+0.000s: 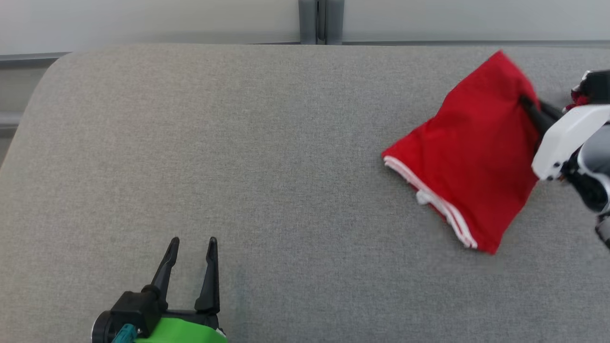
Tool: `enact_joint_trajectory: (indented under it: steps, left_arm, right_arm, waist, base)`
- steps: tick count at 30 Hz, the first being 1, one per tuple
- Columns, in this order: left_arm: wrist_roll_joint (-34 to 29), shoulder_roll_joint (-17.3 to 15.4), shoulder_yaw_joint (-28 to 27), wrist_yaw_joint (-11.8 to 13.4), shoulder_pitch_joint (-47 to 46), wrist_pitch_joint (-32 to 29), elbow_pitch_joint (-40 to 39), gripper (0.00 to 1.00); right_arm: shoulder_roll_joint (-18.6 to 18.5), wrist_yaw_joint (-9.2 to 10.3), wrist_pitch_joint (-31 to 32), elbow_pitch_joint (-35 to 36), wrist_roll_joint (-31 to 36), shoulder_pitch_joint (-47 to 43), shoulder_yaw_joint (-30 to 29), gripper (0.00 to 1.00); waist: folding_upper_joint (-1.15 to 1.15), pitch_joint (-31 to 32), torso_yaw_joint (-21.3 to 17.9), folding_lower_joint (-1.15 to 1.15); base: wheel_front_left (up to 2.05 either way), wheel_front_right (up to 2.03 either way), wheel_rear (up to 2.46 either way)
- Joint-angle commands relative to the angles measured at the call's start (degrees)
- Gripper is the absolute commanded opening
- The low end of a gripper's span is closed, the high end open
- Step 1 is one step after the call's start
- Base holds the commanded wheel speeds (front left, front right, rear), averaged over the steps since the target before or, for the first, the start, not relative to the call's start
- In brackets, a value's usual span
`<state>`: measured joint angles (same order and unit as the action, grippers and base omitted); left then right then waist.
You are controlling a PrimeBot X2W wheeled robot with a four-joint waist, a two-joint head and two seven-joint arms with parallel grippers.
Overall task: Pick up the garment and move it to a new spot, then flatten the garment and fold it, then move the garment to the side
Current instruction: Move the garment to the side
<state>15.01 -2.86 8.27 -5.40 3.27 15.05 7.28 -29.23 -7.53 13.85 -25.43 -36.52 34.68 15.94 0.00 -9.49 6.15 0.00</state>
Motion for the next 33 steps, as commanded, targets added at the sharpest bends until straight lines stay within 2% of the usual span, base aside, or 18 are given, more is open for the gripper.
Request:
enact_joint_trajectory:
  steps: [1, 6, 12, 27, 28, 29, 30, 33]
  left_arm:
    - [0.4, -0.1, 0.4, -0.2, -1.1, 0.2, -0.1, 1.0]
    - [1.0, -0.1, 1.2, -0.5, -2.6, 0.2, -0.2, 1.0]
    - [1.2, -0.1, 0.8, -0.7, -3.3, 0.2, -0.1, 1.0]
    - [0.2, -0.1, -0.2, -1.1, -3.9, 0.2, 0.2, 1.0]
    - [0.1, -0.1, -0.3, -1.1, -3.9, 0.2, 0.3, 1.0]
    - [0.1, -0.1, -0.4, -1.2, -3.8, 0.2, 0.4, 1.0]
    - [0.1, -0.1, -0.4, -1.2, -3.8, 0.2, 0.4, 1.0]
    - [-0.2, -0.1, -0.5, -1.3, -3.8, 0.2, 0.6, 1.0]
  right_arm:
    - [-1.4, 0.09, 0.3, 0.1, 1.0, 1.9, -1.1, 0.0]
    - [-4.8, 0.08, 1.6, -0.8, 2.7, 6.5, -6.0, 0.0]
    - [-7.5, 0.08, 4.1, -0.2, 4.7, 7.6, -11.4, 0.0]
    - [-7.0, 0.09, 8.2, 1.5, 9.9, 6.3, -21.4, 0.0]
    - [-6.9, 0.09, 8.3, 1.0, 11.0, 6.2, -22.2, 0.04]
    - [-6.6, 0.09, 8.1, 0.5, 12.4, 6.0, -23.2, 0.32]
    - [-6.4, 0.09, 7.7, -0.2, 13.7, 5.8, -24.3, 0.98]
    - [-5.8, 0.08, 6.9, -2.0, 19.6, 5.4, -27.9, 1.0]
  waist:
    - [0.0, -1.9, -1.3, 0.0]
    - [0.0, -4.3, -1.5, 0.0]
    - [0.0, -6.2, -1.7, 0.0]
    - [0.0, -6.8, -2.9, 0.0]
    - [0.0, -6.8, -2.9, 0.0]
    - [0.0, -6.9, -3.0, 0.0]
    - [0.0, -7.0, -3.0, 0.0]
    - [0.0, -7.0, -3.0, 0.0]
  base:
    - [0.0, 0.0, 0.0]
    - [0.0, 0.0, 0.0]
    - [0.0, 0.0, 0.0]
    - [0.0, 0.0, 0.0]
    - [0.0, 0.0, 0.0]
    - [0.0, 0.0, 0.0]
    - [0.0, 0.0, 0.0]
    - [0.0, 0.0, 0.0]
